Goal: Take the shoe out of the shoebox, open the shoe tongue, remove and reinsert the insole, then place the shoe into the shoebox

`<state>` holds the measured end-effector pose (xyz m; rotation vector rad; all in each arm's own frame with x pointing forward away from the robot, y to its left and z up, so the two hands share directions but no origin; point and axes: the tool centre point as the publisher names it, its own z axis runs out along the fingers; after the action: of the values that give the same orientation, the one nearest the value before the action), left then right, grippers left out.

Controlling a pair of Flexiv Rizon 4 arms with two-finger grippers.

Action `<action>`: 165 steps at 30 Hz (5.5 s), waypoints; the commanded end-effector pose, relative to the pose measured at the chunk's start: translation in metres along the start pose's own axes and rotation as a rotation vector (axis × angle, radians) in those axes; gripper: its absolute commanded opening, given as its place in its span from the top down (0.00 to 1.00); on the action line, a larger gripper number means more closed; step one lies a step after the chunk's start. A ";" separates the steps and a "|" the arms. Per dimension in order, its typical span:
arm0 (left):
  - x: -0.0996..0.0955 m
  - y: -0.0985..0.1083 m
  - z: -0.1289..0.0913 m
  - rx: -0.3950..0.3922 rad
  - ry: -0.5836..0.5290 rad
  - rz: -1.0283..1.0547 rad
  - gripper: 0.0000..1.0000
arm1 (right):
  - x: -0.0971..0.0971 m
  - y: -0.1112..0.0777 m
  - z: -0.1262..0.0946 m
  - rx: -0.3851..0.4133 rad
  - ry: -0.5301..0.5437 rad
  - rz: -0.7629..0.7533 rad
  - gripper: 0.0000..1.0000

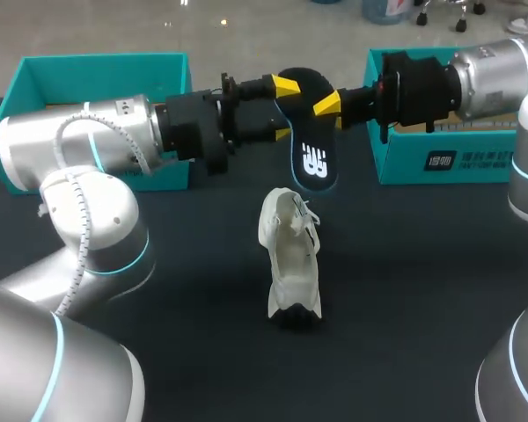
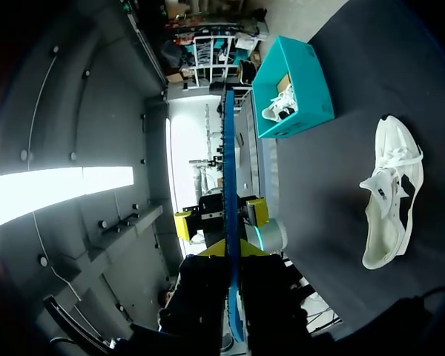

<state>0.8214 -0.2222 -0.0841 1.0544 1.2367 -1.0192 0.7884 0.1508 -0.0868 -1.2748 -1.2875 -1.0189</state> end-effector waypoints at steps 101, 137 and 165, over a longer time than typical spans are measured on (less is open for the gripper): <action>0.007 -0.013 -0.011 -0.050 0.000 -0.151 1.00 | -0.118 -0.120 -0.151 -0.376 -0.412 -0.036 0.00; 0.000 -0.053 -0.044 0.191 0.055 -0.961 1.00 | -0.118 -0.120 -0.151 -0.376 -0.412 -0.036 0.00; 0.078 -0.129 -0.076 0.128 0.177 -1.204 1.00 | -0.118 -0.120 -0.151 -0.376 -0.412 -0.036 0.00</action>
<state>0.6879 -0.1809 -0.1649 0.3967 2.0234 -1.9392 0.6759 -0.0256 -0.1737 -1.8209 -1.4735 -1.0951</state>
